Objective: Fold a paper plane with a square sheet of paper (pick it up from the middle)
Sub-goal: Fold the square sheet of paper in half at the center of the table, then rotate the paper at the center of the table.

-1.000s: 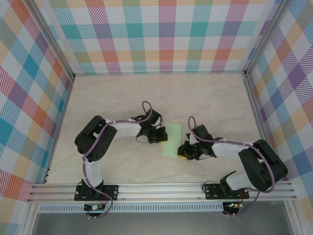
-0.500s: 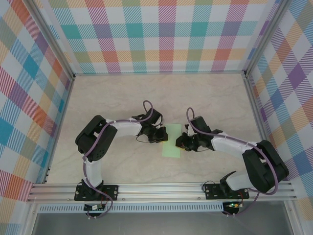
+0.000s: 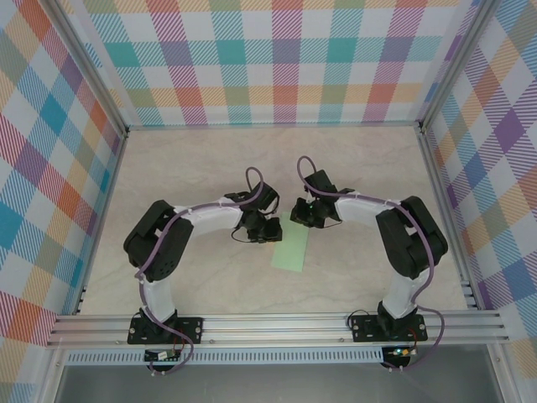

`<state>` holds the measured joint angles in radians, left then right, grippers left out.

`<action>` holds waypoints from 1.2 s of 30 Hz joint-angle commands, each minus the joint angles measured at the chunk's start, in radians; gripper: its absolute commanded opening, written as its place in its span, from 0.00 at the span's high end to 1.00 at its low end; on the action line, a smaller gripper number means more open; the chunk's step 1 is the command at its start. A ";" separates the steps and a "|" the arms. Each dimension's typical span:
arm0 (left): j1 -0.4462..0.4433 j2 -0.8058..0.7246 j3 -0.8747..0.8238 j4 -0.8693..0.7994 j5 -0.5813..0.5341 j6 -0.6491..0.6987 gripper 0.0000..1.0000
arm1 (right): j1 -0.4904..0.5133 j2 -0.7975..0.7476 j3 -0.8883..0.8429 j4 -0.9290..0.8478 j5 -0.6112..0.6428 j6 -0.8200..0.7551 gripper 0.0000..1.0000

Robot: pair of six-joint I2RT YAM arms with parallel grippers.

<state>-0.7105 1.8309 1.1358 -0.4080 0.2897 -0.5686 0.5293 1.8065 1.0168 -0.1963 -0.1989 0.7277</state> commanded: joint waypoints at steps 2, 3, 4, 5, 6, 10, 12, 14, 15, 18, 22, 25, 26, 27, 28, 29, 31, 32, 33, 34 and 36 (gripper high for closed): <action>0.025 -0.155 -0.066 -0.071 -0.129 -0.064 0.81 | 0.004 0.048 0.023 0.017 -0.039 0.026 0.86; 0.031 -0.177 -0.080 -0.071 -0.142 -0.077 0.80 | 0.008 0.058 0.025 0.030 -0.042 0.038 0.86; 0.035 -0.199 -0.093 -0.069 -0.148 -0.088 0.79 | 0.015 0.066 0.029 0.038 -0.044 0.048 0.86; 0.038 -0.219 -0.106 -0.064 -0.152 -0.101 0.78 | 0.024 0.080 0.040 0.039 -0.039 0.060 0.86; 0.040 -0.238 -0.116 -0.057 -0.152 -0.111 0.78 | 0.032 0.095 0.054 0.034 -0.030 0.074 0.86; 0.040 -0.281 -0.154 -0.009 -0.112 -0.147 0.75 | 0.056 0.157 0.101 0.035 0.006 0.146 0.86; 0.039 -0.294 -0.180 0.040 -0.076 -0.173 0.74 | 0.063 0.189 0.134 0.010 0.049 0.205 0.86; 0.037 -0.297 -0.208 0.106 -0.030 -0.202 0.74 | 0.066 0.207 0.160 -0.023 0.105 0.268 0.86; 0.034 -0.294 -0.219 0.150 -0.009 -0.216 0.74 | 0.066 0.212 0.169 -0.041 0.135 0.297 0.86; 0.017 -0.275 -0.227 0.212 0.023 -0.236 0.74 | 0.065 0.199 0.195 -0.124 0.241 0.354 0.86; -0.004 -0.245 -0.226 0.250 0.039 -0.249 0.74 | 0.056 0.144 0.181 -0.215 0.347 0.413 0.85; -0.019 -0.220 -0.230 0.293 0.065 -0.266 0.74 | 0.041 0.109 0.142 -0.248 0.361 0.454 0.84; -0.026 -0.210 -0.233 0.311 0.069 -0.277 0.74 | 0.037 0.096 0.125 -0.234 0.349 0.453 0.84; -0.034 -0.201 -0.237 0.328 0.071 -0.284 0.75 | 0.033 0.084 0.112 -0.216 0.329 0.443 0.84; -0.041 -0.191 -0.237 0.337 0.076 -0.290 0.76 | 0.030 0.073 0.106 -0.209 0.309 0.439 0.84; -0.048 -0.178 -0.236 0.349 0.082 -0.296 0.77 | 0.028 0.058 0.099 -0.195 0.289 0.426 0.84; -0.064 -0.160 -0.235 0.370 0.090 -0.308 0.79 | 0.021 0.031 0.083 -0.140 0.237 0.375 0.85; -0.070 -0.147 -0.233 0.384 0.096 -0.315 0.81 | 0.016 0.013 0.072 -0.106 0.201 0.350 0.85; -0.078 -0.135 -0.232 0.396 0.102 -0.319 0.82 | 0.008 -0.009 0.052 -0.056 0.156 0.314 0.85; -0.083 -0.129 -0.230 0.401 0.103 -0.322 0.83 | 0.000 -0.028 0.033 -0.020 0.121 0.290 0.85; -0.092 -0.108 -0.231 0.413 0.096 -0.327 0.86 | -0.019 -0.074 -0.023 0.069 0.026 0.231 0.86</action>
<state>-0.7853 1.6989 0.9119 -0.0444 0.3672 -0.8749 0.5285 1.8057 1.0439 -0.2451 -0.0311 1.0599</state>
